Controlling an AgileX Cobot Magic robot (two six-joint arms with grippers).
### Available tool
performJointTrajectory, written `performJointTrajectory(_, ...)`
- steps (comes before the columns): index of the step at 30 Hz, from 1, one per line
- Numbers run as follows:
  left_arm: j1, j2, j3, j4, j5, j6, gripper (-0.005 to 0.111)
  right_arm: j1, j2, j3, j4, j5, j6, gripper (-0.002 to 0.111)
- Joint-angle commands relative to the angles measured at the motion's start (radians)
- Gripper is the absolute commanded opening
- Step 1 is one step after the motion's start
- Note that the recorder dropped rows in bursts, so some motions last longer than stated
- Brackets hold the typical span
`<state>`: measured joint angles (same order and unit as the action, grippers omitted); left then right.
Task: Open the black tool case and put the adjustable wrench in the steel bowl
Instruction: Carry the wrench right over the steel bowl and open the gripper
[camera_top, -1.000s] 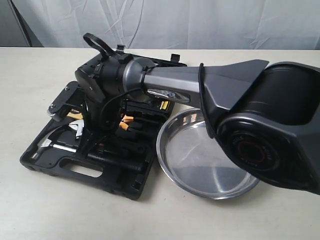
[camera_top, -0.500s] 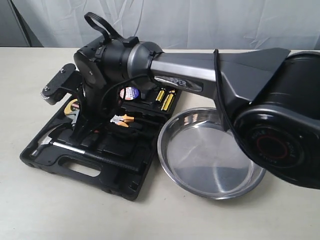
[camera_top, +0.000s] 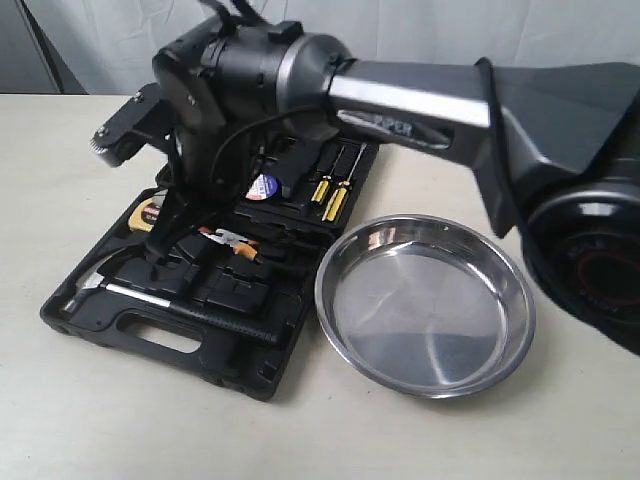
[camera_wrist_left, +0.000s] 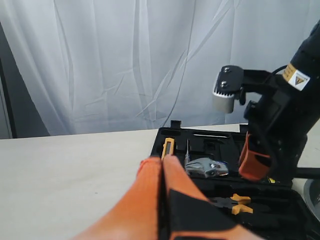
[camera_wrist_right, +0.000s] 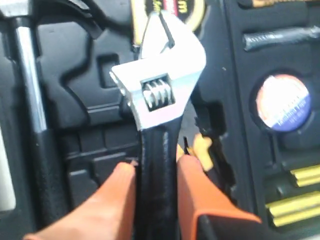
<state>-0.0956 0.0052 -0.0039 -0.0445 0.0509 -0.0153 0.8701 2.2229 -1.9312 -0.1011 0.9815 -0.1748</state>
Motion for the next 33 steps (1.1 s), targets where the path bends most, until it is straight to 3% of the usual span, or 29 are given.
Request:
performJointTrajectory(1, -0.007, -0.005, 0.004, 0.006, 0.001, -0.001, 0.000, -0.110, -0.077, 0.024, 0.056, 0.078, 0.022, 0.000)
performJointTrajectory(4, -0.007, -0.005, 0.004, 0.006, 0.001, -0.001, 0.000, -0.179, -0.169, 0.181, 0.101, 0.013, 0.027, 0.000)
performJointTrajectory(10, -0.007, -0.005, 0.004, 0.006, 0.001, -0.001, 0.000, -0.251, -0.449, 0.754, 0.074, -0.319, 0.134, 0.000)
performJointTrajectory(14, -0.007, -0.005, 0.004, 0.006, 0.001, -0.001, 0.000, -0.325, -0.435, 0.938, 0.080, -0.446, 0.148, 0.000)
performJointTrajectory(25, -0.007, -0.005, 0.004, 0.006, -0.001, -0.001, 0.000, -0.361, -0.317, 0.980, 0.085, -0.575, 0.152, 0.001)
performJointTrajectory(33, -0.007, -0.005, 0.004, 0.006, -0.001, -0.001, 0.000, -0.361, -0.311, 0.980, 0.085, -0.567, 0.152, 0.038)
